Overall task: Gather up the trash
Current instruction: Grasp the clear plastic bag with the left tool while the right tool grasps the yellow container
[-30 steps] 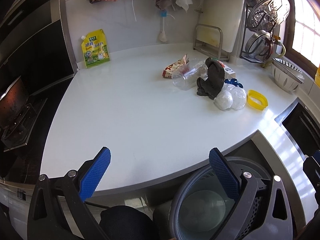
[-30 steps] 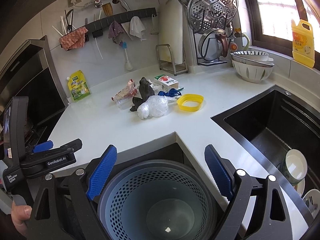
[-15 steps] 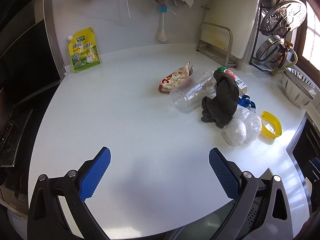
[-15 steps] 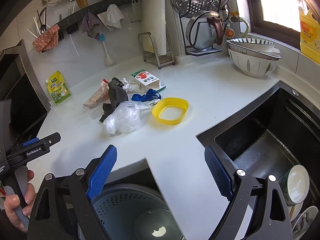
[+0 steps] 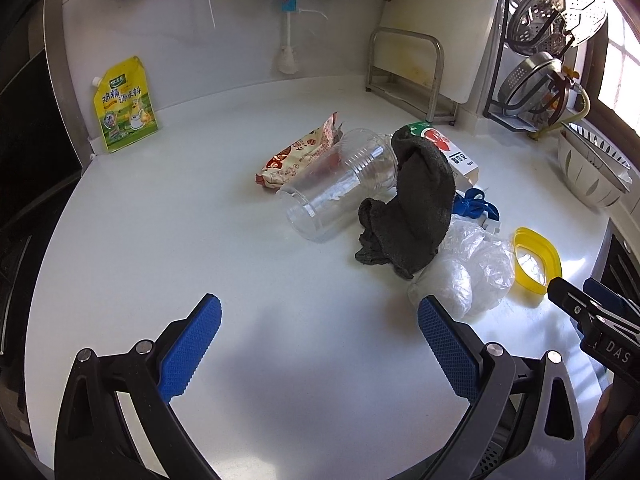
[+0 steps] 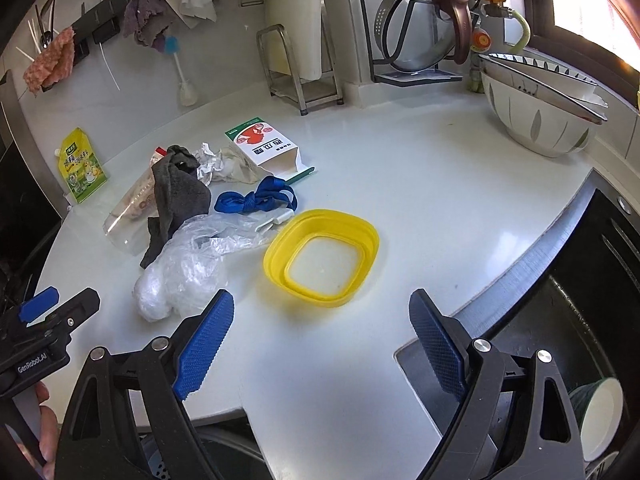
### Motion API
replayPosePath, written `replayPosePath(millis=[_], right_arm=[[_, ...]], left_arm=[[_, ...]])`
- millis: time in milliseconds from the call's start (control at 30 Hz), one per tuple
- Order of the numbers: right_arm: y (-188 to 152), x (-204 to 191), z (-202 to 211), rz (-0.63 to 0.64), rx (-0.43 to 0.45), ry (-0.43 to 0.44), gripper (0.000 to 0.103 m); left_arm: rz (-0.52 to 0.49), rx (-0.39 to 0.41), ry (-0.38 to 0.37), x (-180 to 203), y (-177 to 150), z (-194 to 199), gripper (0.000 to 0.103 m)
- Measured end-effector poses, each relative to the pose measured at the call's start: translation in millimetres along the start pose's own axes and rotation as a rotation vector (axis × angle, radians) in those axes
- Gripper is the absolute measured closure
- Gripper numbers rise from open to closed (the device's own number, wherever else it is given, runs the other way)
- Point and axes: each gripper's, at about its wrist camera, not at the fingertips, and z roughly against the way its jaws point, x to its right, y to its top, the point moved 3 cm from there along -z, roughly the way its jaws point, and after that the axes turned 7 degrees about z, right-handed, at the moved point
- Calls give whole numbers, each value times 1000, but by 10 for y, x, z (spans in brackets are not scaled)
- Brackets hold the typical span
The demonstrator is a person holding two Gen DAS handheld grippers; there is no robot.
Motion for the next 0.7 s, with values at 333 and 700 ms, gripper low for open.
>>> replayPosePath(millis=[333, 700], right_arm=[[148, 7, -357, 36, -93, -12, 18], [223, 45, -466, 53, -103, 4, 21]], left_arm=[[-6, -2, 1, 166, -6, -100, 6], [-1, -11, 2, 244, -34, -128, 6]])
